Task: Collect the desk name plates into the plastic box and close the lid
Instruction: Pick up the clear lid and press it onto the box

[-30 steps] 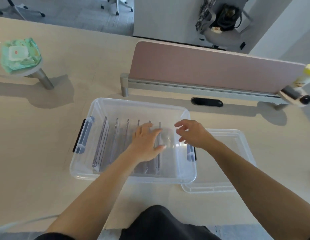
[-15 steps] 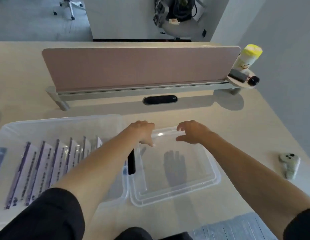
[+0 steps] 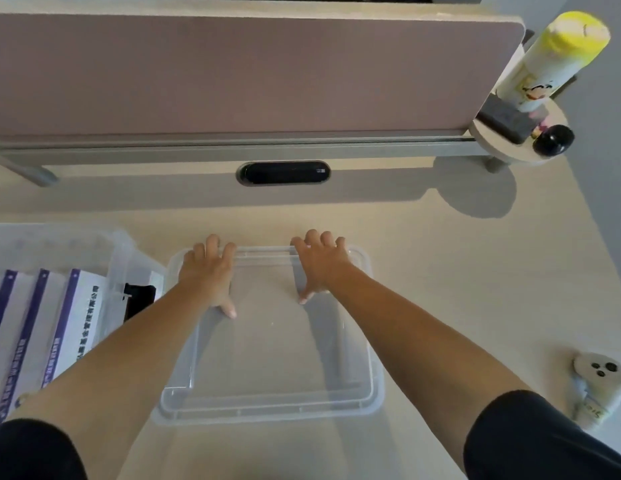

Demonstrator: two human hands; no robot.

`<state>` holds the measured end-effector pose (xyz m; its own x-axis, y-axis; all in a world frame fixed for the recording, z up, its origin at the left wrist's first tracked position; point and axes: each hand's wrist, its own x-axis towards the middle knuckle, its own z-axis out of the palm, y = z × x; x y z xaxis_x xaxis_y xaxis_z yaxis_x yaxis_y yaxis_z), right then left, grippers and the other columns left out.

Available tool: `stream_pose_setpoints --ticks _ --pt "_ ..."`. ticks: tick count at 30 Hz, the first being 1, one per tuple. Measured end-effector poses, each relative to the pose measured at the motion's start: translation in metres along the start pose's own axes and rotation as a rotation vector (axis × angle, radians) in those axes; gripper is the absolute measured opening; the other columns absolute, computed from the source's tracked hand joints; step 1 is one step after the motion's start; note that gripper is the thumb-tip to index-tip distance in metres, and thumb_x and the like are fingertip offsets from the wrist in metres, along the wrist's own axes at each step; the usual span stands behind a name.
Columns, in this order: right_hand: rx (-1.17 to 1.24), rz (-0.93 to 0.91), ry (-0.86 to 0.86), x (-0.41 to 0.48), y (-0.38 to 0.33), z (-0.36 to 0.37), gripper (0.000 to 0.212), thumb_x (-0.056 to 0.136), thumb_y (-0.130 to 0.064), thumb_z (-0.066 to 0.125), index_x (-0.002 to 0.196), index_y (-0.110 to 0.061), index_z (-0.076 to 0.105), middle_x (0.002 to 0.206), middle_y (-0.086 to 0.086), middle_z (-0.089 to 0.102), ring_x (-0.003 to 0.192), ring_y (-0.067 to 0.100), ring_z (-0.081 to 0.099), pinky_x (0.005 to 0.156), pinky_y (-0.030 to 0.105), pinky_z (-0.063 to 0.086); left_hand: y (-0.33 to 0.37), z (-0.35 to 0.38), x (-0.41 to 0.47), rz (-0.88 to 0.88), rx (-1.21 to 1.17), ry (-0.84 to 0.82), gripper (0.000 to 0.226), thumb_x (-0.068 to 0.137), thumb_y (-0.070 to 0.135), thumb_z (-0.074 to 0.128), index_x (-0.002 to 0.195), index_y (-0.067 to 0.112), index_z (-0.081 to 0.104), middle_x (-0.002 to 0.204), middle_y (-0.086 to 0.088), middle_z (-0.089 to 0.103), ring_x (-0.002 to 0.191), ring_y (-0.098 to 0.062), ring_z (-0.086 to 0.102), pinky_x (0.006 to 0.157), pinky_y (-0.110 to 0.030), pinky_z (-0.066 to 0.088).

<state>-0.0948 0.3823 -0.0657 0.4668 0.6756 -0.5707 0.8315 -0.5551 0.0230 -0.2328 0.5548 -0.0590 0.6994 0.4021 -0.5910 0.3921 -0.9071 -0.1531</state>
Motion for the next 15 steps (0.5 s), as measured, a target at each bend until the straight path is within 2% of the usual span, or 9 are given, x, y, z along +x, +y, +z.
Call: stream_pose_setpoints --ticks 2,3,6,10,13,15 --pt "-0.016 0.001 0.008 0.006 0.001 0.003 0.119 0.050 -0.070 0.083 0.142 -0.021 0.026 0.136 0.009 0.039 0.123 0.034 0.042 0.104 0.053 0.034 -0.002 -0.001 0.006 0.011 0.056 0.034 0.136 0.029 0.067 0.085 0.138 0.023 0.015 0.146 -0.011 0.010 0.133 -0.035 0.020 0.109 -0.044 0.021" --pt "-0.013 0.007 0.006 0.010 0.001 0.004 0.118 0.049 -0.069 0.084 0.140 -0.021 0.027 0.133 0.009 0.041 0.121 0.033 0.043 0.103 0.053 0.034 -0.003 -0.002 0.008 0.017 0.071 0.048 0.139 0.027 0.069 0.083 0.139 0.024 0.015 0.146 -0.008 0.015 0.133 -0.033 0.020 0.108 -0.044 0.019" --pt "-0.001 0.023 -0.046 0.018 0.004 0.000 0.116 0.047 -0.067 0.085 0.135 -0.018 0.027 0.125 0.011 0.043 0.115 0.032 0.044 0.101 0.051 0.036 -0.002 -0.006 0.013 0.056 0.116 0.066 0.140 0.025 0.074 0.080 0.141 0.028 0.016 0.132 -0.006 0.036 0.124 -0.028 0.034 0.106 -0.043 0.022" --pt "0.026 -0.018 -0.068 0.013 0.010 -0.011 0.116 0.046 -0.070 0.084 0.134 -0.018 0.030 0.120 0.010 0.044 0.107 0.029 0.048 0.093 0.043 0.043 0.004 -0.017 0.008 0.087 0.208 0.045 0.140 0.032 0.076 0.078 0.145 0.025 0.013 0.124 -0.009 0.046 0.115 -0.028 0.045 0.107 -0.044 0.020" --pt "0.009 -0.026 -0.031 0.002 0.014 -0.029 0.108 0.050 -0.071 0.083 0.132 -0.016 0.038 0.122 0.009 0.042 0.108 0.027 0.047 0.088 0.039 0.047 0.000 -0.036 0.002 0.057 0.173 0.055 0.128 0.032 0.075 0.079 0.138 0.025 0.027 0.120 -0.008 0.046 0.111 -0.027 0.048 0.105 -0.043 0.022" --pt "-0.025 -0.013 0.027 -0.011 0.017 -0.043 0.103 0.054 -0.070 0.081 0.130 -0.013 0.043 0.121 0.008 0.044 0.108 0.026 0.048 0.086 0.038 0.049 -0.005 -0.052 -0.004 0.070 0.110 0.064 0.115 0.034 0.075 0.080 0.128 0.024 0.038 0.117 -0.006 0.045 0.105 -0.027 0.052 0.095 -0.039 0.032"
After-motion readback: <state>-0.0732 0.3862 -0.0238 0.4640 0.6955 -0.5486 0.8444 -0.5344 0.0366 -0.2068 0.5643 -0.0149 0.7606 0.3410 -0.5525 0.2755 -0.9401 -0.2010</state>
